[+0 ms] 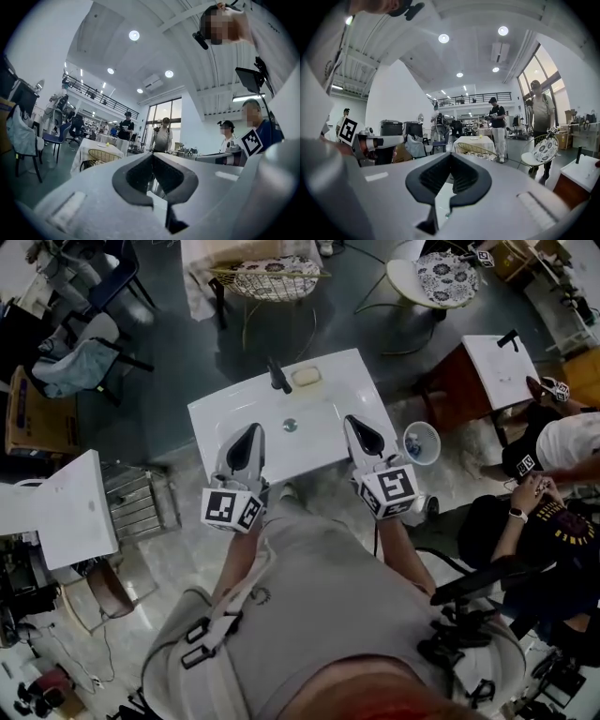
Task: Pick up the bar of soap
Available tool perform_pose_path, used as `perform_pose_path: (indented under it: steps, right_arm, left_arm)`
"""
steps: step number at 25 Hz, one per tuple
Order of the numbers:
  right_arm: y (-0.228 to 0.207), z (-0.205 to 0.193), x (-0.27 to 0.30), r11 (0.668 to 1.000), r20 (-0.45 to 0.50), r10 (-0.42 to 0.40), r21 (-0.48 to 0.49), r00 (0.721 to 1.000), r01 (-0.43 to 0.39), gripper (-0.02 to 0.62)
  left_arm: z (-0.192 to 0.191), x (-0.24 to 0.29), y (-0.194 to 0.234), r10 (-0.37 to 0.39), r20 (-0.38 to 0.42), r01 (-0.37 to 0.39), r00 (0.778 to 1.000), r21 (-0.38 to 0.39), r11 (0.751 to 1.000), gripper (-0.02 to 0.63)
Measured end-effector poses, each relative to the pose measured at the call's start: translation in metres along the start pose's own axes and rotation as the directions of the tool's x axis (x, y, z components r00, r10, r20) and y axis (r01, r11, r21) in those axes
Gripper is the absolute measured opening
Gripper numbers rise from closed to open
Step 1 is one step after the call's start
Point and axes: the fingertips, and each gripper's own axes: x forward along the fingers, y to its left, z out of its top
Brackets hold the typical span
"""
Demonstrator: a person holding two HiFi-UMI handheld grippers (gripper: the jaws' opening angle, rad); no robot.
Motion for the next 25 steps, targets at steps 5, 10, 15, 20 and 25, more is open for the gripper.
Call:
perform_pose_path:
  steps: [5,10,15,20,25]
  right_arm:
    - [0.018,0.009,0.045,0.998,0.001,0.05,-0.037,0.999,-0.05,0.005]
    - [0.035,0.019,0.076,0.995,0.002,0.076,-0.072,0.997,-0.076,0.005]
    - [0.039,0.037,0.095,0.995,0.015,0.067,-0.074,0.998,-0.066,0.005]
    - [0.059,0.056,0.109,0.986,0.048,0.15,-0.085,0.987,-0.146,0.005]
    - [0.073,0.064,0.123,0.97,0.065,0.236,-0.085,0.97,-0.23,0.005]
  left_arm:
    - [0.002,0.006,0.039,0.018,0.008,-0.017,1.0,-0.021,1.0,-0.002]
    - [0.006,0.006,0.068,0.026,0.023,-0.025,0.999,-0.039,0.999,-0.002]
    - [0.01,0.016,0.082,-0.011,0.02,0.011,1.0,0.016,1.0,-0.002]
    - [0.02,0.016,0.084,0.006,0.039,-0.007,0.999,0.032,0.999,-0.002]
    - [0.026,0.013,0.082,0.058,0.051,-0.059,0.997,0.019,0.998,-0.002]
